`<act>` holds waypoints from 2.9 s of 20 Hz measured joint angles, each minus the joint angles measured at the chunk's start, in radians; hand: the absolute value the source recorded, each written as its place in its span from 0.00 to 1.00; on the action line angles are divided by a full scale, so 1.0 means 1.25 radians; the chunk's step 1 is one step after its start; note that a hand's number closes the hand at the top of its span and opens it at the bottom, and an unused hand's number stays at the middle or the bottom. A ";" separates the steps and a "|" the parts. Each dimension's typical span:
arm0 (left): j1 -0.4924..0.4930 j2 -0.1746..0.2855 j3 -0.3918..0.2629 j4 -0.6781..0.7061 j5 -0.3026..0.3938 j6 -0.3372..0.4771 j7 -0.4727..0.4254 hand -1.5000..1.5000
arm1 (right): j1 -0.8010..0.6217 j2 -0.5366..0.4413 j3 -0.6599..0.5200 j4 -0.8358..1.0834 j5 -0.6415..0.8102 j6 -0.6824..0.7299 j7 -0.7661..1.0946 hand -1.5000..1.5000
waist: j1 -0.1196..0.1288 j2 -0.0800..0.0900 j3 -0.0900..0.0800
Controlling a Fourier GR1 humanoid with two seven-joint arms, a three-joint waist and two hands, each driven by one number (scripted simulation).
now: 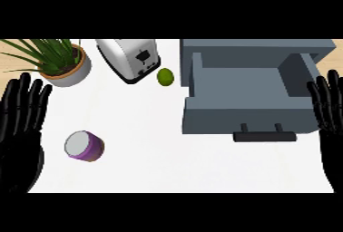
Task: Pick up the can, place it into the drawer and close the drawer
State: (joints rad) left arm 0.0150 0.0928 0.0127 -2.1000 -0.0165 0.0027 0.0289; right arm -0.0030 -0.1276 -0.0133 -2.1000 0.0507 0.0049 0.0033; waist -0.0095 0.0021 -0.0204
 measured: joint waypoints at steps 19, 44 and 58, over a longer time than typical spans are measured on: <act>0.059 0.483 0.016 0.209 0.557 -0.809 -0.095 0.00 | 0.102 0.024 -0.022 0.014 -0.045 -0.013 0.126 0.00 | -0.001 0.000 0.015; -0.099 0.390 0.078 0.508 0.455 -0.909 -0.045 0.00 | 0.199 0.014 -0.103 0.023 -0.104 0.065 0.046 0.00 | 0.001 -0.002 0.017; -0.166 0.286 0.128 0.635 0.170 -0.905 -0.145 0.00 | 0.213 0.020 -0.118 0.044 -0.113 0.096 0.017 0.00 | -0.003 0.001 0.014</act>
State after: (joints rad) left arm -0.1921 0.4499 0.1721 -1.3058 0.1958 -1.1291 -0.1519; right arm 0.2631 -0.1032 -0.1613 -2.0449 -0.0908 0.1247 0.0243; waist -0.0138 0.0030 -0.0027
